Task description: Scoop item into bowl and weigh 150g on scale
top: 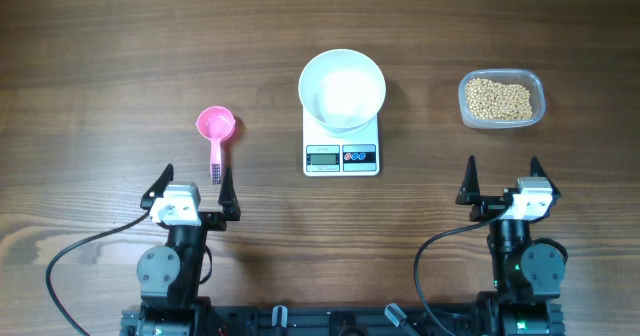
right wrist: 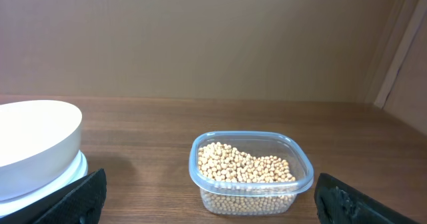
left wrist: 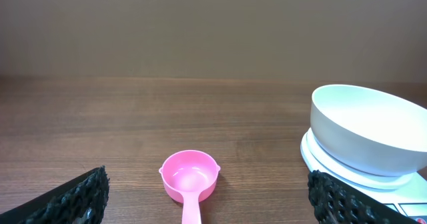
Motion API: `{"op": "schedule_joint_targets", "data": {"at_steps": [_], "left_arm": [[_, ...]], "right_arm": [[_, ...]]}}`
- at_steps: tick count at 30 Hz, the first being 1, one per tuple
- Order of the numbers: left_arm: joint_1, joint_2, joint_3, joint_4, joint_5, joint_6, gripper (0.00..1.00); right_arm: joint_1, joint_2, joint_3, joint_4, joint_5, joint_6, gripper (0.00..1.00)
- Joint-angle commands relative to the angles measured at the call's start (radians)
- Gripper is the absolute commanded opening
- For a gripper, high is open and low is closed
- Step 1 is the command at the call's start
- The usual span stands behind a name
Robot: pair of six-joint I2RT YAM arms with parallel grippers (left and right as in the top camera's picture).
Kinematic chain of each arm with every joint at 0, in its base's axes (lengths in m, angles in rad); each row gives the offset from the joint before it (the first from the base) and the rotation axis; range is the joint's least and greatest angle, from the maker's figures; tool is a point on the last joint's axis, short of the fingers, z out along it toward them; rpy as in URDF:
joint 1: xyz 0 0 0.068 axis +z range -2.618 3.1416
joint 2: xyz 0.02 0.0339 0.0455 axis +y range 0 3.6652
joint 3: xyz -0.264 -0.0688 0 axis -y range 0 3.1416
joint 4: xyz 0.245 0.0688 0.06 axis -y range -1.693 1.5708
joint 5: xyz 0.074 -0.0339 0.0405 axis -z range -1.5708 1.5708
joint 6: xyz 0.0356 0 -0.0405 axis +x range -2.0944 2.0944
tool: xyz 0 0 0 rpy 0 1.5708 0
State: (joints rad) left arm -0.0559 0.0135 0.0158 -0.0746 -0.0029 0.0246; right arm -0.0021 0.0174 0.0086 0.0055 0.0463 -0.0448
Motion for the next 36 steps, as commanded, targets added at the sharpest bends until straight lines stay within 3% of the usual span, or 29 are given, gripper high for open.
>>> {"op": "schedule_joint_targets", "data": {"at_steps": [1, 8, 13, 14, 16, 18, 21, 24, 27, 28, 29, 30, 33, 36], "left_arm": [[0.008, -0.007, -0.01, 0.002, -0.006, -0.006, 1.0], [0.008, -0.007, -0.01, 0.008, 0.0, -0.006, 1.0], [0.008, -0.007, -0.01, 0.165, 0.334, -0.008, 1.0], [0.008, -0.007, -0.01, 0.336, 0.364, -0.057, 1.0], [0.009, -0.007, -0.003, 0.578, 0.186, -0.22, 1.0], [0.009, -0.007, 0.037, 0.6, 0.085, -0.284, 1.0], [0.009, 0.03, 0.182, 0.466, 0.078, -0.272, 1.0], [0.009, 0.177, 0.436, 0.085, -0.079, -0.254, 1.0], [0.009, 0.465, 0.772, -0.269, -0.122, 0.019, 1.0], [0.009, 0.555, 0.858, -0.341, -0.121, 0.052, 1.0], [0.008, 0.658, 0.948, -0.394, -0.08, 0.045, 1.0], [0.008, 0.779, 1.034, -0.422, 0.076, 0.045, 1.0], [0.008, 0.959, 1.083, -0.416, 0.287, 0.048, 1.0], [0.057, 1.096, 1.177, -0.526, 0.267, -0.077, 1.0]], "right_arm": [[-0.005, -0.006, -0.003, 0.005, 0.006, 0.019, 1.0], [-0.005, -0.006, -0.003, 0.005, 0.006, 0.019, 1.0], [-0.005, -0.006, -0.003, 0.005, 0.006, 0.019, 1.0], [-0.005, -0.006, -0.003, 0.005, 0.006, 0.019, 1.0], [-0.005, -0.006, -0.003, 0.005, 0.006, 0.019, 1.0], [-0.005, -0.006, -0.003, 0.005, 0.006, 0.019, 1.0], [-0.005, -0.006, -0.003, 0.005, 0.006, 0.019, 1.0], [-0.005, -0.006, -0.003, 0.005, 0.006, 0.019, 1.0], [-0.005, -0.006, -0.003, 0.005, 0.006, 0.019, 1.0], [-0.005, -0.006, -0.003, 0.005, 0.006, 0.019, 1.0], [-0.005, -0.006, -0.003, 0.005, 0.006, 0.019, 1.0], [-0.005, -0.006, -0.003, 0.005, 0.006, 0.019, 1.0], [-0.005, -0.006, -0.003, 0.005, 0.006, 0.019, 1.0], [-0.005, -0.006, -0.003, 0.005, 0.006, 0.019, 1.0]]}}
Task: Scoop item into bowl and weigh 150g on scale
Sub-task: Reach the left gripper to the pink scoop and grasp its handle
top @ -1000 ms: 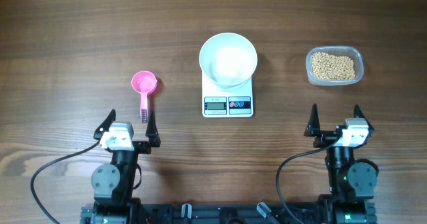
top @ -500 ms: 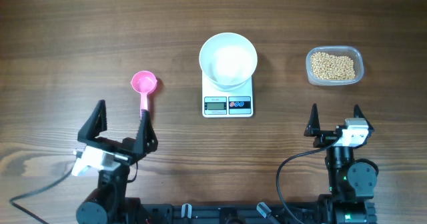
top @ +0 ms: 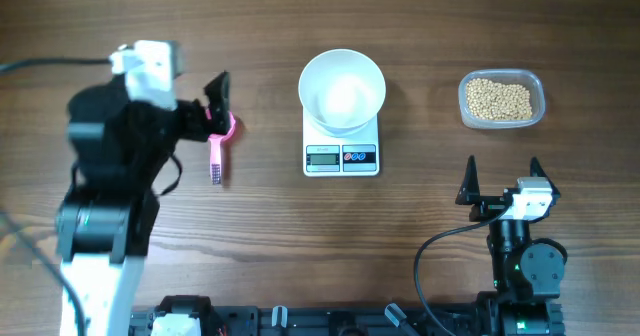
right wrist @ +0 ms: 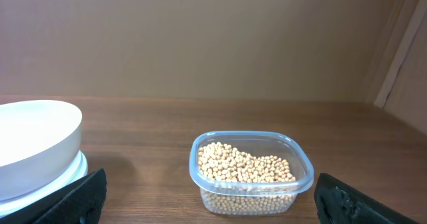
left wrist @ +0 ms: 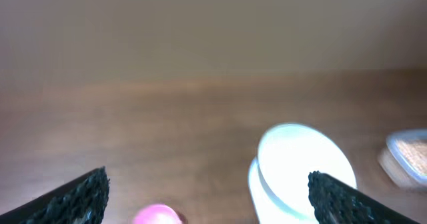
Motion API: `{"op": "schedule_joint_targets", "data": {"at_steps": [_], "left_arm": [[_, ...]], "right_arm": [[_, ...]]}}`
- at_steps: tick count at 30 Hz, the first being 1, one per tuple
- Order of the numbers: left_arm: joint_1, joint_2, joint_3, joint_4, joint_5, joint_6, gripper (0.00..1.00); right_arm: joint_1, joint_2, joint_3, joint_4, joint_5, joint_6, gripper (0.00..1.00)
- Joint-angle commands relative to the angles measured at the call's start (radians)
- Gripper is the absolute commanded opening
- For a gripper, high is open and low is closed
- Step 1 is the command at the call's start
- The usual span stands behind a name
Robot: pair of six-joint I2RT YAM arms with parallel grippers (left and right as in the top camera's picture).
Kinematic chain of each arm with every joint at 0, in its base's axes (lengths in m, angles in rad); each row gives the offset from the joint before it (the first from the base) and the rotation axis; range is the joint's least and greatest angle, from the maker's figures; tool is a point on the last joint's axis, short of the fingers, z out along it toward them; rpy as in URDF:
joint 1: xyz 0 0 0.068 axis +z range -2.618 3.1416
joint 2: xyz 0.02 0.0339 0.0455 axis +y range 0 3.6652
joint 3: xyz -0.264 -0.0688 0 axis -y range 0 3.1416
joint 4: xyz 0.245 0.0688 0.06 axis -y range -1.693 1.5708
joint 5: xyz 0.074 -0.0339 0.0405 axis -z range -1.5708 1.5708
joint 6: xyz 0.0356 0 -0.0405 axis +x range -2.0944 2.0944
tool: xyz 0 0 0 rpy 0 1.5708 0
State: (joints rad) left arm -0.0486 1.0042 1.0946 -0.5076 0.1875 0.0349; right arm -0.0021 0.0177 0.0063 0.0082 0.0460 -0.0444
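Note:
The pink scoop (top: 217, 158) lies left of the scale, its cup partly hidden under my raised left arm; its blurred cup (left wrist: 157, 215) shows low in the left wrist view. My left gripper (top: 205, 111) hangs open above it, holding nothing. The white bowl (top: 342, 88) stands on the white scale (top: 341, 154), and is also seen as a blurred bowl (left wrist: 301, 167). At the right, a clear tub of soybeans (top: 501, 98) stands beyond my right gripper (top: 502, 171), which is open and empty near the front edge. In the right wrist view the tub (right wrist: 250, 172) is straight ahead.
The wooden table (top: 110, 16) stretches wide around the objects. The left arm's cable (top: 40, 64) runs off the left edge. A wall panel edge (right wrist: 400, 51) rises at the far right.
My left arm has risen from its rest at the front edge and now reaches over the pink scoop, its wrist view looking down from higher up. The right arm, bowl, scale and tub are unchanged.

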Motion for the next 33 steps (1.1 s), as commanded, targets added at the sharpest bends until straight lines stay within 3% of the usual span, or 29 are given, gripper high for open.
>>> {"op": "schedule_joint_targets", "data": {"at_steps": [1, 2, 4, 8, 14, 18, 21, 24, 33], "left_arm": [[0.089, 0.151, 0.169, -0.197, 0.091, -0.104, 1.0], [0.171, 0.249, 0.314, -0.423, 0.133, -0.104, 1.0], [0.241, 0.356, 0.424, -0.638, 0.145, -0.114, 1.0], [0.341, 0.516, 0.441, -0.804, 0.164, -0.122, 1.0], [0.401, 0.758, 0.398, -0.826, 0.378, 0.091, 1.0], [0.401, 0.902, 0.354, -0.832, 0.433, 0.222, 1.0], [0.4, 0.966, 0.327, -0.743, 0.444, 0.227, 1.0], [0.4, 0.982, 0.311, -0.649, 0.444, 0.226, 0.9], [0.399, 0.99, 0.1, -0.497, 0.501, 0.22, 0.93]], "right_arm": [[-0.005, -0.006, -0.001, 0.003, 0.006, 0.019, 1.0], [-0.005, -0.006, -0.001, 0.003, 0.006, 0.019, 1.0], [-0.005, -0.006, -0.001, 0.003, 0.006, 0.019, 1.0], [-0.005, -0.006, -0.001, 0.003, 0.006, 0.019, 1.0], [-0.005, -0.006, -0.001, 0.003, 0.006, 0.019, 1.0], [-0.005, -0.006, -0.001, 0.003, 0.006, 0.019, 1.0], [-0.005, -0.006, -0.001, 0.003, 0.006, 0.018, 1.0], [-0.005, -0.006, -0.001, 0.003, 0.006, 0.019, 0.99], [-0.005, -0.006, -0.001, 0.003, 0.006, 0.019, 1.0]]}}
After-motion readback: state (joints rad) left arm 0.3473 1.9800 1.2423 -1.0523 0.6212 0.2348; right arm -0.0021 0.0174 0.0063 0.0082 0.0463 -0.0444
